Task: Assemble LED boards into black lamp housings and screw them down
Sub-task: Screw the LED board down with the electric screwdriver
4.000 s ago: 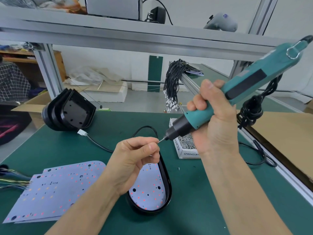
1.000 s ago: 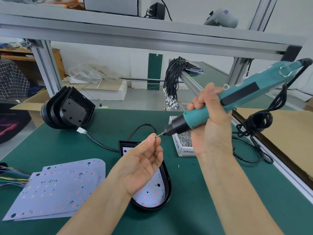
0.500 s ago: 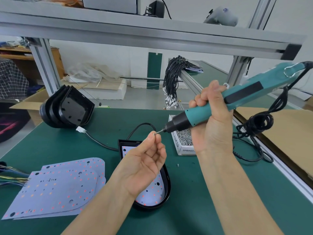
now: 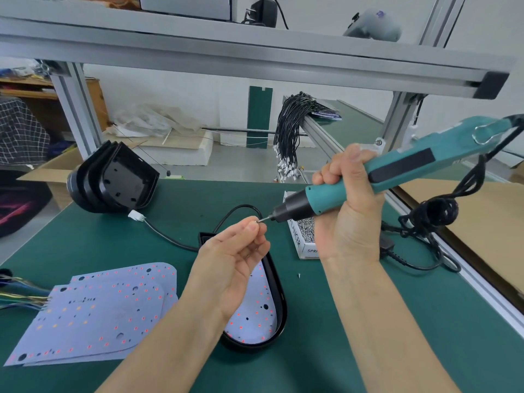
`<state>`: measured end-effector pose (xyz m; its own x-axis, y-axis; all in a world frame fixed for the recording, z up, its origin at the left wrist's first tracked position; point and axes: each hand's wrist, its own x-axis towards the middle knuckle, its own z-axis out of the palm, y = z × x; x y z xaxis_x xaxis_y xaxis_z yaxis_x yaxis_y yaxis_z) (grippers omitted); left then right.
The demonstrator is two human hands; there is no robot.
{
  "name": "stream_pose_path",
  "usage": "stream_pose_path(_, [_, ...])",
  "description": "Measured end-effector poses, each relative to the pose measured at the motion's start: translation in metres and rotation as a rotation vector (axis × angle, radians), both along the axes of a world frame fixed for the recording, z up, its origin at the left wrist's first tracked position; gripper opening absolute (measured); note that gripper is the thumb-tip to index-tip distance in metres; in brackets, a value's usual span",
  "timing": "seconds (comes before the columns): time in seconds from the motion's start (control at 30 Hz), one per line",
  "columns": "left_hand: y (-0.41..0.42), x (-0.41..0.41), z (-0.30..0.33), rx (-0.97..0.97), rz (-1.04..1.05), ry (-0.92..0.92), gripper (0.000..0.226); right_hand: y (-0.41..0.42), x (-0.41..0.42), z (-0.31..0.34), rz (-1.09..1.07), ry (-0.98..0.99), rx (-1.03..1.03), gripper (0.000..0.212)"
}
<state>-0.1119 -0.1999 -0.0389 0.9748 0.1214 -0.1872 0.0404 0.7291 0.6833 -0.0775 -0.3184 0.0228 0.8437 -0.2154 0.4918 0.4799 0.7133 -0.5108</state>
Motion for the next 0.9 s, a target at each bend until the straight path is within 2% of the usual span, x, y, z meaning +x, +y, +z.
stream_pose_path(0.2, [-0.002, 0.002, -0.001, -0.020, 0.075, -0.024, 0.020, 0.005, 0.002, -0.008, -0.079, 0.156, 0.120, 0.022])
stream_pose_path(0.3, [-0.002, 0.001, -0.005, 0.013, 0.085, -0.007, 0.010, 0.005, 0.001, -0.013, -0.085, 0.179, 0.095, 0.023])
stream_pose_path(0.57, [0.002, 0.002, -0.001, 0.173, 0.094, 0.001, 0.011, 0.000, 0.008, -0.015, -0.075, 0.217, 0.155, 0.021])
stream_pose_path(0.9, [0.002, 0.001, 0.001, 0.308, 0.070, 0.001, 0.014, -0.002, 0.009, -0.016, -0.078, 0.228, 0.100, 0.025])
